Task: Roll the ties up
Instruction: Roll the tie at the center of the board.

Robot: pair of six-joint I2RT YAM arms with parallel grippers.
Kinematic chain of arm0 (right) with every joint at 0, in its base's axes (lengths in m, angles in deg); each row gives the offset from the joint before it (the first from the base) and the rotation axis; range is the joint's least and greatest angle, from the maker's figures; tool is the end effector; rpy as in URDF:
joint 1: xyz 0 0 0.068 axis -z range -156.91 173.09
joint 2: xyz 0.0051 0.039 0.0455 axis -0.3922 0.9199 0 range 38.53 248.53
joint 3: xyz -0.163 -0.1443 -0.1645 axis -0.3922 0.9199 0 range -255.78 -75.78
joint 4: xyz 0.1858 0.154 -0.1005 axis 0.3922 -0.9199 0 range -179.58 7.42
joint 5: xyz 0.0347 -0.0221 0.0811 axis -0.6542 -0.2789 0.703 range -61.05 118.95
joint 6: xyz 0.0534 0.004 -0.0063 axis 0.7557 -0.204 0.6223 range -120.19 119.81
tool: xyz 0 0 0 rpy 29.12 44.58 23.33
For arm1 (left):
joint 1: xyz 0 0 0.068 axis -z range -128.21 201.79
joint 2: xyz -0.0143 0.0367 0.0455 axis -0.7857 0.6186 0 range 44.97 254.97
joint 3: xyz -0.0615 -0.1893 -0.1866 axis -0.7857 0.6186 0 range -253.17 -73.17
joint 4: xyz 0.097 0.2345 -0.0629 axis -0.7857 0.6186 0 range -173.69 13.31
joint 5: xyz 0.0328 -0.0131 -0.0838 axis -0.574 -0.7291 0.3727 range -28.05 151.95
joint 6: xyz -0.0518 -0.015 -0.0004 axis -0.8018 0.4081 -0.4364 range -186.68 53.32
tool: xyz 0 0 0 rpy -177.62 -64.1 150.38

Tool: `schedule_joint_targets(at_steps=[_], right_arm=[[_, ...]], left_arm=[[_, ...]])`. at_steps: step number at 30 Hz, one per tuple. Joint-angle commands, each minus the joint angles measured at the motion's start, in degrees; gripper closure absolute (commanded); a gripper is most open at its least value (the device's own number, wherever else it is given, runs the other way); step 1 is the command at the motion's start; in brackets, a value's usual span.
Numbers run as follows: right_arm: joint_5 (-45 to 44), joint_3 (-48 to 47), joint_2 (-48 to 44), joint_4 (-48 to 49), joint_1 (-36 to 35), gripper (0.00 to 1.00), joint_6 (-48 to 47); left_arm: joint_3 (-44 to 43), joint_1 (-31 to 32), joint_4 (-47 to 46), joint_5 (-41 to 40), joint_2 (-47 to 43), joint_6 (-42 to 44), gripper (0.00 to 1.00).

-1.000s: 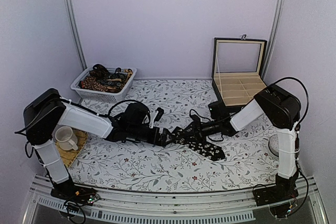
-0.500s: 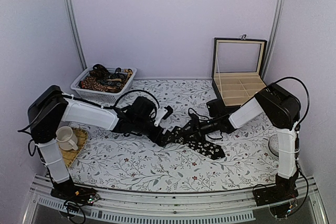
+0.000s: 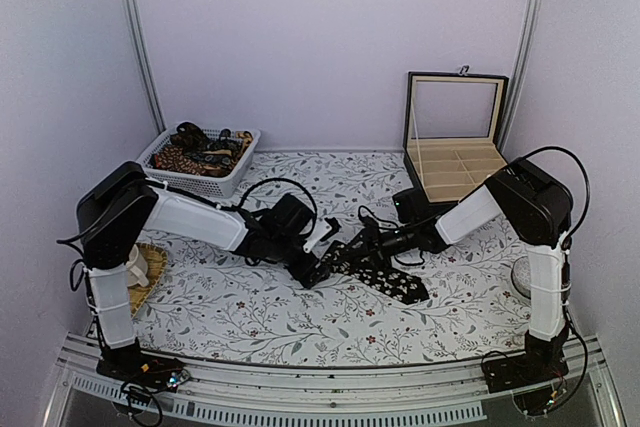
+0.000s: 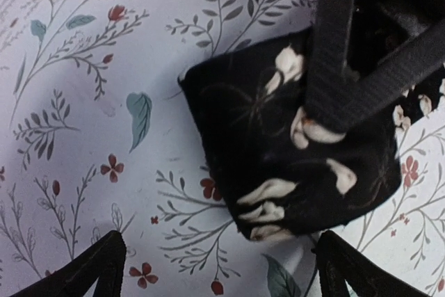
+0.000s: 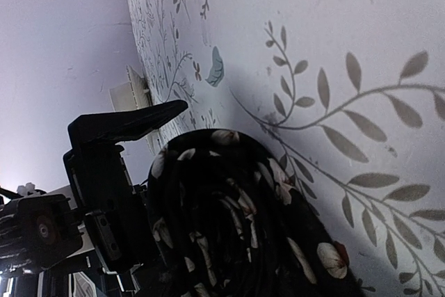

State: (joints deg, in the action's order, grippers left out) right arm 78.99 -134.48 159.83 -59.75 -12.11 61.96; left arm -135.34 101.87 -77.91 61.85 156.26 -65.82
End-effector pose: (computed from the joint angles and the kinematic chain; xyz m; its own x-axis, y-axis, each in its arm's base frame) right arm 0.3092 0.2514 0.0873 -0.9972 -0.0086 0.0745 0.0644 0.4126 0.9086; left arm 0.2469 -0.2948 0.1239 -0.5134 0.6371 -0.5750 0.7742 0.6329 0.0100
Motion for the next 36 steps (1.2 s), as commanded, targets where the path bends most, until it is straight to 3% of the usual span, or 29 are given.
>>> schedule_joint_targets(at_steps=[1,13,20,29,36], right_arm=[[-2.3,0.1,2.9,-4.0,-0.1,0.64,-0.1],[-2.0,0.5,3.4,-3.2,-0.1,0.64,0.1],[-2.3,0.4,3.3,-3.6,-0.1,0.59,-0.1],[-2.3,0.2,5.0,-3.3,-0.1,0.6,0.0],[-2.0,0.5,6.8,-1.7,0.1,0.67,0.6]], left_arm=[[-2.9,1.9,1.5,-4.9,4.0,0.1,0.05],[-5.5,4.4,3.2,-14.3,5.6,-0.9,0.05],[-7.4,6.5,1.5,-19.0,6.2,-0.7,0.15],[-7.8,8.0,-2.2,-15.9,6.1,-1.0,0.19],[1.1,5.4,-5.3,-2.0,-5.3,-6.9,0.08]])
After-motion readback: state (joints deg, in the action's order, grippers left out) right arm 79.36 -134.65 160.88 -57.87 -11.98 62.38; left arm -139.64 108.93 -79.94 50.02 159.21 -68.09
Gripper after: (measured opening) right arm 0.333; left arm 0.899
